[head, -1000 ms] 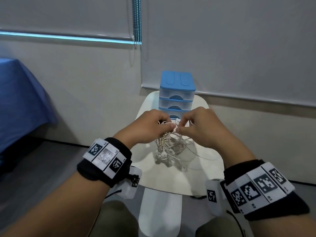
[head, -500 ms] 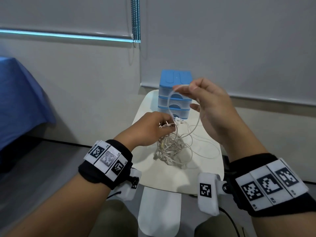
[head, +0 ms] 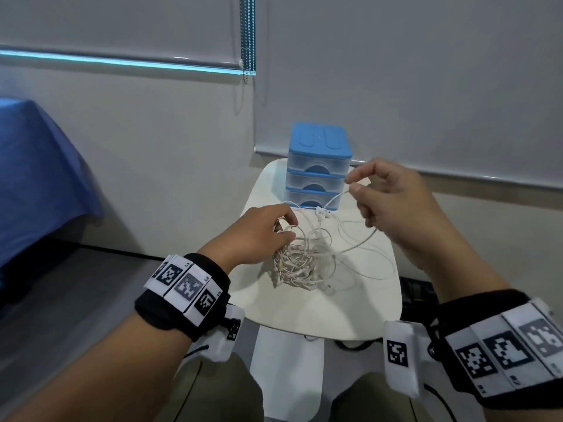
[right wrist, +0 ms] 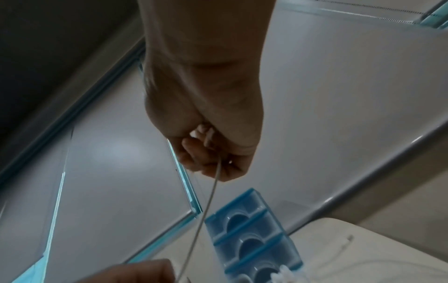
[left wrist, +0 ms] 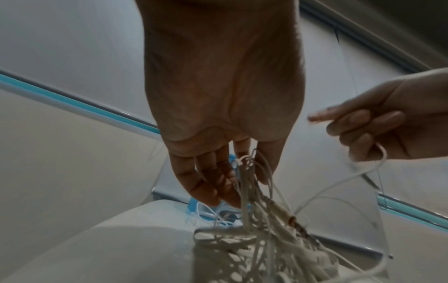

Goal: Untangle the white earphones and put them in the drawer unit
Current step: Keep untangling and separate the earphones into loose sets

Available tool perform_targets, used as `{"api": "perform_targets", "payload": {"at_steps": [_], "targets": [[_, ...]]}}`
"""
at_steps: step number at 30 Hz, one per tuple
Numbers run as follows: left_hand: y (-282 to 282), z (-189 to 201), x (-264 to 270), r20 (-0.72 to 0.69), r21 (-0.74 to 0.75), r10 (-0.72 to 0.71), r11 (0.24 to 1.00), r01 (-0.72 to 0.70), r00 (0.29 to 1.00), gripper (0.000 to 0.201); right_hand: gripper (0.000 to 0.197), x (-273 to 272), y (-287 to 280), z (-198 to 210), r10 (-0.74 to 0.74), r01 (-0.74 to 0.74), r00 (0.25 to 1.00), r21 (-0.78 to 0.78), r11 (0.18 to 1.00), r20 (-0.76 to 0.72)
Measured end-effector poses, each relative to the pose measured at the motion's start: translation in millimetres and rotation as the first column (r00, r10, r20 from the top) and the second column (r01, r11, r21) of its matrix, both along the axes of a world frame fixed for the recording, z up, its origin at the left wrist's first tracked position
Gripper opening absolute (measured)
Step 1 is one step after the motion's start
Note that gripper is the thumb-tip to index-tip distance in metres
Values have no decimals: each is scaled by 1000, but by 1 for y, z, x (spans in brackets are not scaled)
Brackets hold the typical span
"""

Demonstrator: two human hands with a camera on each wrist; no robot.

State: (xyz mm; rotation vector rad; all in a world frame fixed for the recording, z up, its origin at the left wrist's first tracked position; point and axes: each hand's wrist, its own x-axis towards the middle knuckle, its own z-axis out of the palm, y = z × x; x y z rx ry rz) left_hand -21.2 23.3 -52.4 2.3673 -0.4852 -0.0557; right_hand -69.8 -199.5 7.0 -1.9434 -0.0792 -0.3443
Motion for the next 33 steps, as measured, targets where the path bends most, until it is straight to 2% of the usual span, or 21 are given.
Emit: {"api": "perform_targets", "payload": {"at_steps": [3,5,7,10,12,14,17,19,21,23,27,30,33], "targets": [[1,-5,-2,-2,22,23,999,-23,1000,20,21,3,-8,-18,-143,139,989,-140,980,-21],[2,-5,-5,9,24,18,1000,-18,1000,27,27,2,-15,-25,-224,211,975,-275,938,-13],[3,-3,-8,-3,-2,10,1000,-10,1000,31,27,0,-19,-31,-267,222,963,-429,876,-47],[3,-5,-14,0,1,8,1000,-8,1000,28,32,-8,-15,-38,-282,153,953,-626,765,-112],[3,-6,-19,-11,-23,22,999,-23,1000,25,35,-15,-6,-39,-234,148,971,-635,759,-53],[3,-8,-26,-76,-93,38,995,-45,996,23,24,-22,8,-43,-87,75,996,-573,816,7],[1,-12,-41,-151,-138,52,988,-73,987,23,1,-32,30,-63,60,-86,996,-537,839,-66],[-1,-14,-46,-162,-154,66,984,-91,985,24,13,-35,35,-76,37,-107,990,-560,821,-136],[-1,-15,-49,-180,-166,68,981,-99,981,21,18,-33,32,-84,-12,-105,980,-567,817,-198],[-2,-16,-51,-209,-195,44,977,-86,977,8,19,-33,29,-88,-19,-132,968,-569,812,-251],[-5,-15,-53,-218,-151,33,986,-67,975,35,30,-32,29,-88,-4,-210,943,-604,769,-333],[-7,-14,-49,-220,-143,62,985,-95,974,38,45,-33,30,-92,65,-256,933,-528,810,-353],[-8,-13,-48,-194,-91,49,994,-68,980,27,31,-33,28,-95,84,-296,920,-540,788,-382]]}}
